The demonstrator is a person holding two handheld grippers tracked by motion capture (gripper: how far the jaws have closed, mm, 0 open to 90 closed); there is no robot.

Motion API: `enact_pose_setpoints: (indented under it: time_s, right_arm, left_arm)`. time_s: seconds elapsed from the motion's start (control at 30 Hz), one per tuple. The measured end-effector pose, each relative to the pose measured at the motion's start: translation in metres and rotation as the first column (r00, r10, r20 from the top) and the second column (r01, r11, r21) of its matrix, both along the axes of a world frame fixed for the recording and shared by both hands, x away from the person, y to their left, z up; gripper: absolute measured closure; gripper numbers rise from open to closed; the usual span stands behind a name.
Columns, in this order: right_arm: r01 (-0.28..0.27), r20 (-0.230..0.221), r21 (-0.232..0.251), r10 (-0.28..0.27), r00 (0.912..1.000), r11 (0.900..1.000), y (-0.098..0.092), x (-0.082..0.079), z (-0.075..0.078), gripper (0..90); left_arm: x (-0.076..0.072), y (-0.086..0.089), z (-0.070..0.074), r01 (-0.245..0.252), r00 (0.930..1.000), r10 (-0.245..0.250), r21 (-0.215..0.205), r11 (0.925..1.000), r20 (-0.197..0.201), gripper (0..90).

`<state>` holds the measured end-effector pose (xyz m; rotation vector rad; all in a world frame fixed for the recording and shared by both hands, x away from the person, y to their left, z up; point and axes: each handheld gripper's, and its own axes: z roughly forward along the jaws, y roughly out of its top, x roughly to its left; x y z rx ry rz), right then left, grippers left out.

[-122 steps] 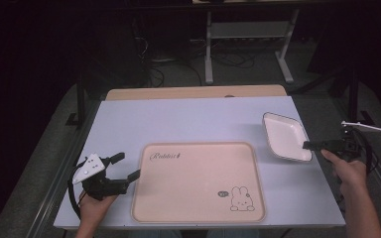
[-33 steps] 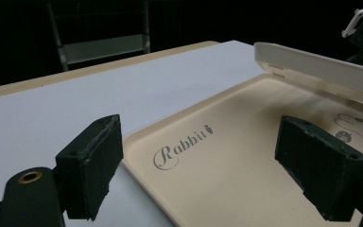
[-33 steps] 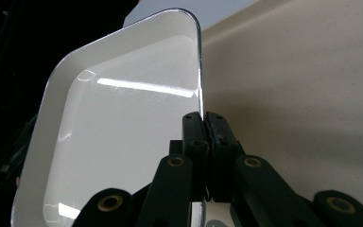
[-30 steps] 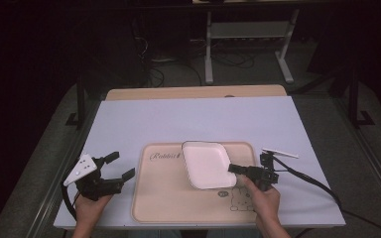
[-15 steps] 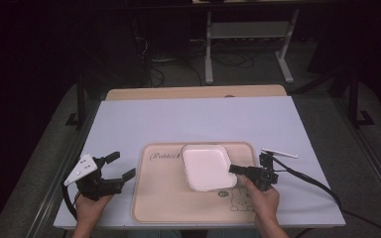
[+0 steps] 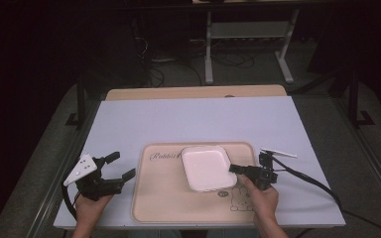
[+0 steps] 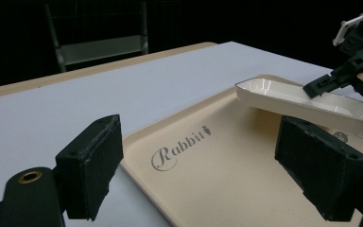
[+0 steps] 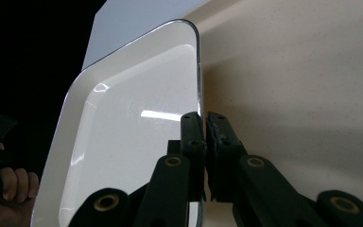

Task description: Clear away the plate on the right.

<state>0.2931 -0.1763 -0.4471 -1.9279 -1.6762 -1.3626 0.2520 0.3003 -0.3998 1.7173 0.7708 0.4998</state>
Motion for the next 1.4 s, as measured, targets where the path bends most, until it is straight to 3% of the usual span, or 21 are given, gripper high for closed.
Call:
enact_pose_setpoints:
  time_s: [0.33,0.47,0.5,0.57,0.6,0.73,0.77,0.87,0.93,1.0,1.03,1.07,1.1,1.17,1.23,1.27,1.3,1.33,1.37,1.4]
  right_arm:
    - [0.01,-0.02,-0.031,-0.011,0.9997,0.999,0.003,0.004,-0.006,85.9]
    - [0.01,-0.02,-0.028,-0.01,0.9997,1.0,0.002,0.005,-0.004,89.8]
    - [0.002,-0.022,-0.058,-0.003,0.9998,0.998,0.0,0.005,-0.005,89.6]
    - [0.0,-0.02,-0.071,-0.002,0.9998,0.997,0.0,0.004,-0.005,89.3]
    - [-0.024,-0.026,-0.064,0.023,0.9994,0.998,0.001,0.001,-0.005,81.6]
    - [-0.047,-0.024,-0.054,0.046,0.9987,0.997,0.002,-0.003,-0.005,76.0]
    - [-0.057,-0.02,-0.076,0.056,0.9982,0.995,0.002,-0.005,-0.005,74.2]
    - [-0.065,-0.005,-0.067,0.065,0.9979,0.996,0.002,-0.008,-0.003,74.0]
    - [-0.083,0.019,-0.013,0.083,0.9964,0.996,0.007,-0.013,0.0,78.7]
    - [-0.085,0.03,-0.011,0.085,0.9959,0.996,0.009,-0.015,0.002,79.8]
    - [-0.099,0.049,-0.056,0.102,0.9936,0.994,0.013,-0.018,0.006,81.5]
    - [-0.136,0.114,-0.15,0.153,0.9816,0.979,0.025,-0.025,0.016,83.8]
    - [-0.136,0.114,-0.15,0.153,0.9816,0.979,0.025,-0.025,0.016,83.8]
    - [-0.17,0.153,-0.23,0.208,0.9661,0.958,0.035,-0.03,0.025,84.9]
    - [-0.194,0.148,-0.288,0.244,0.9584,0.938,0.038,-0.029,0.028,84.7]
    - [-0.196,0.135,-0.339,0.254,0.9578,0.92,0.037,-0.029,0.026,83.4]
    - [-0.196,0.135,-0.339,0.254,0.9578,0.92,0.037,-0.029,0.026,83.4]
    - [-0.2,0.134,-0.365,0.264,0.9553,0.909,0.036,-0.028,0.026,82.7]
    - [-0.195,0.13,-0.423,0.272,0.9534,0.885,0.033,-0.027,0.024,80.1]
    - [-0.195,0.13,-0.423,0.272,0.9534,0.885,0.033,-0.027,0.024,80.1]
  left_arm:
    - [0.0,0.0,0.0,0.0,1.0,0.0,0.001,1.0,-0.001,15.4]
    - [0.0,0.0,0.0,0.0,1.0,0.0,-0.002,1.0,0.0,15.4]
    - [0.0,0.0,0.0,0.0,1.0,0.0,-0.001,1.0,0.0,15.4]
    - [0.0,0.001,0.0,0.0,1.0,0.0,0.002,1.0,0.003,15.4]
    - [0.0,0.001,0.0,-0.001,1.0,0.001,0.001,1.0,0.002,15.4]
    - [0.0,0.0,0.0,0.003,1.0,-0.003,0.004,1.0,0.001,15.4]
    - [0.0,-0.001,0.0,0.003,1.0,-0.003,0.004,1.0,0.001,15.4]
    - [0.001,-0.002,0.0,0.006,1.0,-0.006,0.009,0.9999,-0.001,15.4]
    - [0.001,-0.002,0.0,0.006,1.0,-0.006,0.01,0.9999,-0.003,15.4]
    - [0.001,-0.002,0.0,0.006,1.0,-0.006,0.01,0.9999,-0.002,15.4]
    - [0.001,-0.002,0.0,0.006,1.0,-0.006,0.011,0.9999,-0.002,15.4]
    - [0.001,-0.003,0.0,0.006,1.0,-0.006,0.011,0.9999,-0.002,15.4]
    - [0.001,-0.003,0.0,0.007,1.0,-0.007,0.011,0.9999,-0.002,15.4]
    - [0.001,-0.003,0.0,0.007,1.0,-0.007,0.011,0.9999,-0.002,15.4]
    - [0.0,-0.002,0.0,0.008,1.0,-0.008,0.01,0.9999,0.0,15.4]
    - [0.0,-0.002,0.0,0.007,1.0,-0.007,0.01,0.9999,0.002,15.4]
    - [0.0,-0.001,0.0,0.006,1.0,-0.006,0.009,0.9999,0.003,15.4]
    - [0.0,-0.001,0.0,0.005,1.0,-0.005,0.006,1.0,0.001,15.4]
    - [0.0,0.0,0.0,0.003,1.0,-0.003,0.005,1.0,0.001,15.4]
    - [0.0,0.0,0.0,0.003,1.0,-0.003,0.005,1.0,0.001,15.4]
